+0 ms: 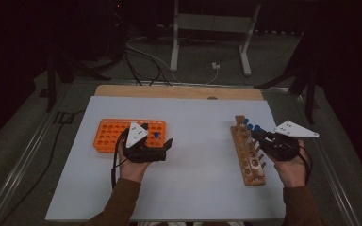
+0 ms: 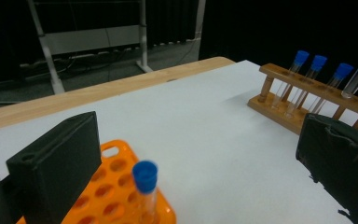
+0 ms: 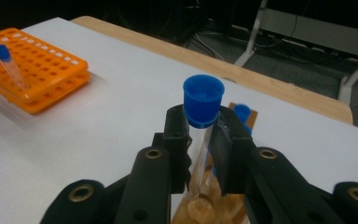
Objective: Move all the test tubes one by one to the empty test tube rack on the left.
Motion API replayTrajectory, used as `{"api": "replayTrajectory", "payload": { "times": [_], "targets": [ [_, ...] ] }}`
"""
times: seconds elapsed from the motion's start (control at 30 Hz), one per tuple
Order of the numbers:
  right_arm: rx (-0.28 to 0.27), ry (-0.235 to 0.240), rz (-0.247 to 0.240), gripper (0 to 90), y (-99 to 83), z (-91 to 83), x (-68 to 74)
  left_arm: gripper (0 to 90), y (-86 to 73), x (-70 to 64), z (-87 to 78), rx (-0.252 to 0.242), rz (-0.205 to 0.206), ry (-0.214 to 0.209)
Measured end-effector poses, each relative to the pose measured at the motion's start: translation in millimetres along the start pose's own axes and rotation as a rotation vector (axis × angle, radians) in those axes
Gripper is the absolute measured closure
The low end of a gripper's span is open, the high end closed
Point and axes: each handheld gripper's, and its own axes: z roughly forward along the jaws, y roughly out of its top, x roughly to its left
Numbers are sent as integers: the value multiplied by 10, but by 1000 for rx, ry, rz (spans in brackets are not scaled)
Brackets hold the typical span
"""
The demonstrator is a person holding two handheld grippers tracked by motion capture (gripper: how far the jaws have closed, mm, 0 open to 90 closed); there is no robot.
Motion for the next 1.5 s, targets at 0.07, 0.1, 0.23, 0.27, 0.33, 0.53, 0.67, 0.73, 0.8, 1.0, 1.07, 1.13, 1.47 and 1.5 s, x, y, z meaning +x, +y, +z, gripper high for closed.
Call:
{"api": "replayTrajectory", "payload": {
  "times": [0.07,0.1,0.23,0.27,0.33,0.53,0.67,0.73,0.8,1.0,1.07,1.13,1.47,1.5],
  "targets": [
    [-9,15,3,774,42,3,16,10,16,-25,40,6,6,-7],
    [-12,26,5,774,59,12,26,10,22,-42,59,7,8,-13],
    [-8,57,2,774,95,85,87,14,49,-125,130,14,30,-27],
    [-4,63,2,774,97,107,106,17,57,-148,145,15,38,-27],
    [-2,83,3,773,96,146,142,37,69,-188,174,11,46,-30],
    [2,152,6,773,98,245,280,54,71,-296,305,9,52,-58],
    [13,181,-5,774,105,303,368,56,67,-389,403,18,60,-80],
    [17,189,-14,774,111,331,413,59,69,-439,450,27,66,-93],
    [18,200,-17,773,119,356,458,63,74,-487,492,36,73,-109],
    [17,235,-20,774,180,443,620,149,72,-580,609,45,67,-175],
    [17,239,-19,774,188,453,639,166,68,-610,637,49,68,-194],
    [15,248,-21,773,200,473,673,174,69,-642,660,57,76,-205],
    [25,287,-13,774,232,565,815,355,47,-771,737,89,118,-269],
    [25,290,-14,774,235,573,824,374,41,-780,744,90,119,-272]
  ]
}}
